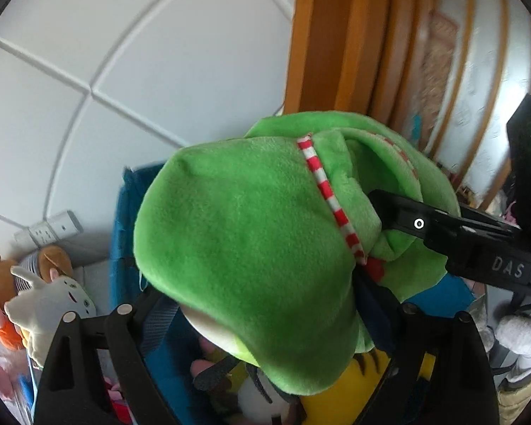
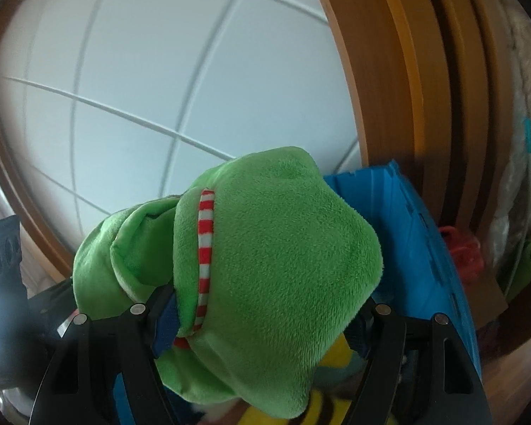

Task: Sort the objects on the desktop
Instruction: 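Lift the green dinosaur with both tools and carry it over the blue bin, then open both tools to drop the dinosaur into the bin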

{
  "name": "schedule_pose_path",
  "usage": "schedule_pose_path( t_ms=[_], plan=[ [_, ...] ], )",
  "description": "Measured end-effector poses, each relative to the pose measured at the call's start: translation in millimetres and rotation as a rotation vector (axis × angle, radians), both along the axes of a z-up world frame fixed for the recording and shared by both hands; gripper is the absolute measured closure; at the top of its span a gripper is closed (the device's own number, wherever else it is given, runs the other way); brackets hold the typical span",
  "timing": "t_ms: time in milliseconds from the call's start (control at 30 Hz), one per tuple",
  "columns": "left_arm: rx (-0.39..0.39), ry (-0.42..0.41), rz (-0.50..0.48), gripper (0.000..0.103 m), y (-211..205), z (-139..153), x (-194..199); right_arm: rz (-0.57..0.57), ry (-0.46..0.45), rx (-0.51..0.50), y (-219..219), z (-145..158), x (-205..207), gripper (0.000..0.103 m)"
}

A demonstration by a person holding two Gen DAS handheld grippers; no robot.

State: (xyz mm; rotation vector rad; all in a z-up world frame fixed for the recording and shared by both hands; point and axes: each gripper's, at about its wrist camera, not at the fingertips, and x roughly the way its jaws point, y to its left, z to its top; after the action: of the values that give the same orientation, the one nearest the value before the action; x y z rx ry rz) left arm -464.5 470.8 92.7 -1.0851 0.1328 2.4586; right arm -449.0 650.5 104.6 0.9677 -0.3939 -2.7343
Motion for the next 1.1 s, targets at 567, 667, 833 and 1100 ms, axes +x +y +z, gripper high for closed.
schedule_pose_path(
  t_ms=[567,667,833,1100],
  plan=[
    [-0.127,-0.329,0.088,0.008,24.8,-119.4,-83.2,-0.014,-0.374,-0.034,26.0,-148.9,-109.9,0.019],
    [-0.145,-0.312,0.102,0.008,24.4,-117.1,-80.3,-0.019,-0.372,-0.016,26.3,-146.3,-109.7,0.013],
    [-0.129,-0.306,0.104,0.007,25.5,-109.5,-69.8,-0.018,-0.355,-0.003,27.5,-137.6,-103.7,0.009],
    [-0.107,-0.315,0.101,0.007,19.2,-81.2,-35.4,-0.029,-0.34,0.021,27.4,-104.8,-76.3,0.001]
  ],
)
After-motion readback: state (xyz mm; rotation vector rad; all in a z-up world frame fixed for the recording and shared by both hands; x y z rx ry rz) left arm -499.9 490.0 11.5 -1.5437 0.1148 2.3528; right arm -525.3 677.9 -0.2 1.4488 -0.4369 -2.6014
